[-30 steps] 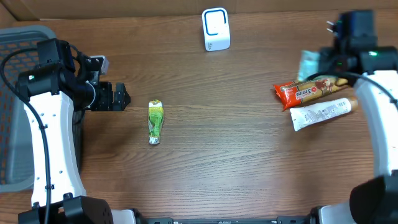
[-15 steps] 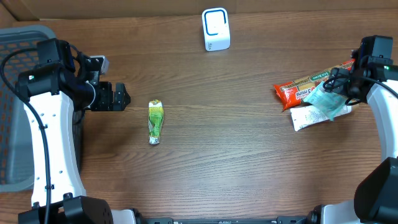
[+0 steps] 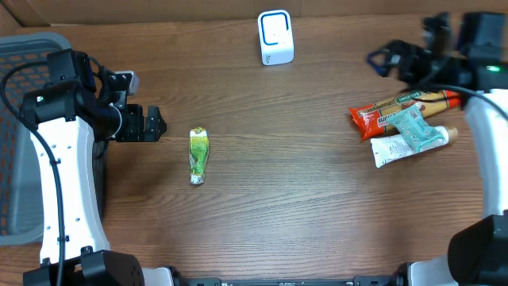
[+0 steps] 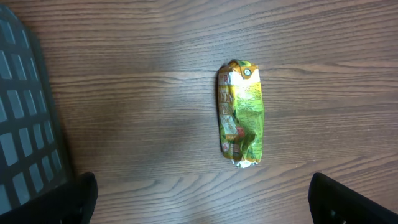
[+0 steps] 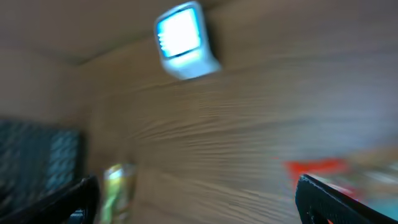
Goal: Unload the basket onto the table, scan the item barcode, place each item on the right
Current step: 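Move the right gripper left and grasp the yellow-green tea pouch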
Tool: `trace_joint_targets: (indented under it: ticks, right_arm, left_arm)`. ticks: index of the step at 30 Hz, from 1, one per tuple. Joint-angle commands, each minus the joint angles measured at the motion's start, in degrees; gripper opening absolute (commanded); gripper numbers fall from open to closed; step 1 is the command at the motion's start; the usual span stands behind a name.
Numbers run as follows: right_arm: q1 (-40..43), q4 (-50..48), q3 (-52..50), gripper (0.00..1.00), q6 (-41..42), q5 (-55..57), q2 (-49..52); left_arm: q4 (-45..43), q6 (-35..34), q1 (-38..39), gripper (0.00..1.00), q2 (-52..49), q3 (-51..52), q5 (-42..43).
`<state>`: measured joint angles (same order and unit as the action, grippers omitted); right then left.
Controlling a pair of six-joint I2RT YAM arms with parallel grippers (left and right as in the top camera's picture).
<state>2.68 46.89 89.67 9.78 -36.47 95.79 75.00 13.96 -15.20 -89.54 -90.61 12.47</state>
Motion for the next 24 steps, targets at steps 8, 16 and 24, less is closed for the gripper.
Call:
trace_joint_targets:
  ticks: [8, 16, 24]
  right_arm:
    - [-27.8, -15.1, 0.4, 0.97, 14.0, 11.5, 14.7]
    - [-40.5, -20.2, 2.5, 0.94, 12.7, 17.6, 24.0]
    - [-50.1, -21.3, 2.7, 0.89, 10.7, 23.3, 26.6]
  left_arm:
    - [-0.1, 1.3, 0.1, 1.0, 0.4, -0.2, 0.9]
    - [-0.1, 1.3, 0.1, 1.0, 0.4, -0.2, 0.9]
    - [-0.1, 1.3, 0.1, 1.0, 0.4, -0.2, 0.9]
